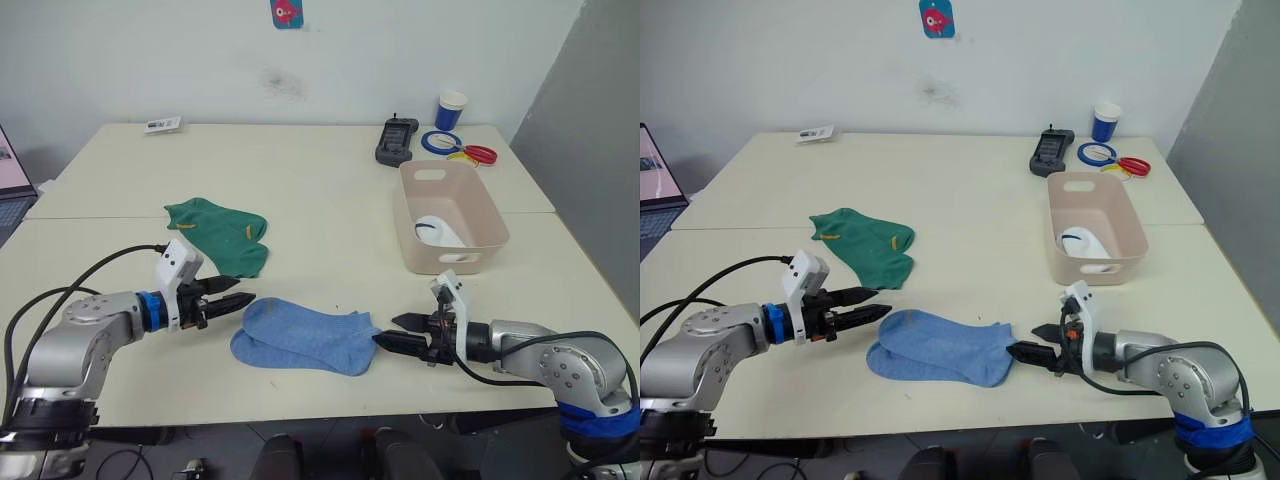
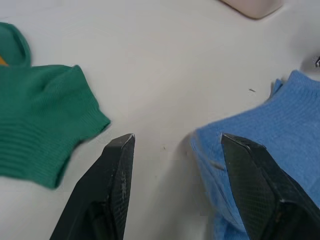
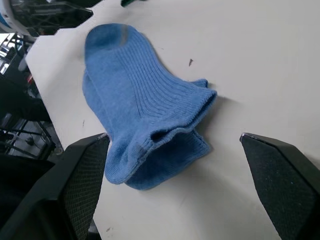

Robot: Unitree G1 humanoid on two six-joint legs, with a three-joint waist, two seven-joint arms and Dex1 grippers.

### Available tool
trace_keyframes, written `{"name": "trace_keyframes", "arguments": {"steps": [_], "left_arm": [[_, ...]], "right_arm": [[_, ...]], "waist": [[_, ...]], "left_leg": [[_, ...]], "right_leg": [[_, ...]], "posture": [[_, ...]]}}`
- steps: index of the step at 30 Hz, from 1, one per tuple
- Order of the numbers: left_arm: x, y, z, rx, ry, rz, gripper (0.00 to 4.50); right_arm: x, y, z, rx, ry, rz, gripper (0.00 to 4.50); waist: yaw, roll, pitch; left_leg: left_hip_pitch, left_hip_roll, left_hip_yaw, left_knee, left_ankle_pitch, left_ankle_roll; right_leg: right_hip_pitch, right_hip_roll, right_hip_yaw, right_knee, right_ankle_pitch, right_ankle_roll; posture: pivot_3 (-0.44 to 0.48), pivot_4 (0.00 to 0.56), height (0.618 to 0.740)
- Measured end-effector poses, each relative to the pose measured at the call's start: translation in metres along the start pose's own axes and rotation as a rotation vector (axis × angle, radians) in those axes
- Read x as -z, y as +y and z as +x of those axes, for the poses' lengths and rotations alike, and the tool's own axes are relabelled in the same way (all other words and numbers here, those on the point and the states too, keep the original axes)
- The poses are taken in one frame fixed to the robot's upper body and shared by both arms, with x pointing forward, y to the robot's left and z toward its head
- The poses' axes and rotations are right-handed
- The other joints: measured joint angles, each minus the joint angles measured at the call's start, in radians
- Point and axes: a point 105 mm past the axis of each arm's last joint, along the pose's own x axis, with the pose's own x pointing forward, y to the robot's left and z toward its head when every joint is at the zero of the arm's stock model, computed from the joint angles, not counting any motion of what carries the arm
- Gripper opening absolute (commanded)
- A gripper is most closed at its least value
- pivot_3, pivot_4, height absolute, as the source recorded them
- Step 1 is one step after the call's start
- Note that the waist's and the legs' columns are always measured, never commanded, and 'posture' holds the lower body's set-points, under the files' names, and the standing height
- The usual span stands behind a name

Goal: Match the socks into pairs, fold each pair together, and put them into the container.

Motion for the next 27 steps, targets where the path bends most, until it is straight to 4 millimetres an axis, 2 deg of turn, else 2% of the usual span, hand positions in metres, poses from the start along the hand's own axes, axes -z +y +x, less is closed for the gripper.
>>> {"name": "trace_keyframes", "arguments": {"steps": [5,10,13,16,23,24,27], "left_arm": [[0.008,-0.003,0.018,0.057,0.071,0.008,2.83],[0.022,-0.011,0.028,0.122,0.131,0.024,2.83],[0.023,-0.012,0.028,0.129,0.135,0.027,2.87],[0.023,-0.011,0.027,0.128,0.135,0.034,2.32],[0.025,-0.012,0.025,0.124,0.128,0.013,0.01],[0.025,-0.013,0.023,0.122,0.125,0.008,0.00],[0.020,-0.014,0.018,0.102,0.090,-0.008,0.00]], "right_arm": [[-0.004,0.009,0.007,-0.036,-0.020,0.087,4.50],[-0.005,0.007,0.012,0.007,0.018,0.149,4.50],[-0.002,0.004,0.013,0.029,0.038,0.165,3.90],[-0.001,0.002,0.013,0.040,0.044,0.175,2.90],[-0.009,0.004,0.019,0.026,0.033,0.178,0.38],[-0.011,0.004,0.019,0.027,0.030,0.176,0.04],[-0.014,0.005,0.018,0.014,0.024,0.170,0.04]], "waist": [[-0.006,0.000,0.000],[-0.010,0.000,0.000],[-0.010,0.000,0.000],[-0.010,0.000,0.000],[-0.012,0.000,0.000],[-0.012,0.000,0.000],[-0.012,0.000,0.000]], "left_leg": [[-0.001,0.001,0.000,0.000,0.000,0.000],[-0.001,0.001,-0.001,0.000,0.000,0.000],[-0.001,0.001,0.000,0.000,0.000,0.000],[-0.001,0.001,0.000,0.000,0.000,0.000],[-0.002,0.001,0.000,0.000,0.000,0.000],[-0.002,0.001,-0.001,0.000,0.000,0.000],[-0.002,0.002,-0.001,0.000,0.000,0.000]], "right_leg": [[-0.001,0.001,0.000,0.001,0.000,0.000],[-0.002,0.001,0.000,0.001,0.000,0.000],[-0.002,0.001,0.000,0.001,0.000,0.000],[-0.002,0.001,0.000,0.001,0.000,0.000],[-0.002,0.002,0.001,0.001,0.000,0.000],[-0.002,0.001,0.000,0.001,0.000,0.000],[-0.003,0.001,0.000,0.001,0.000,0.000]], "posture": [[0.000,0.150,0.740],[0.000,0.150,0.740],[0.000,0.150,0.740],[0.000,0.150,0.740],[0.000,0.150,0.740],[0.000,0.150,0.740],[0.000,0.150,0.740]]}}
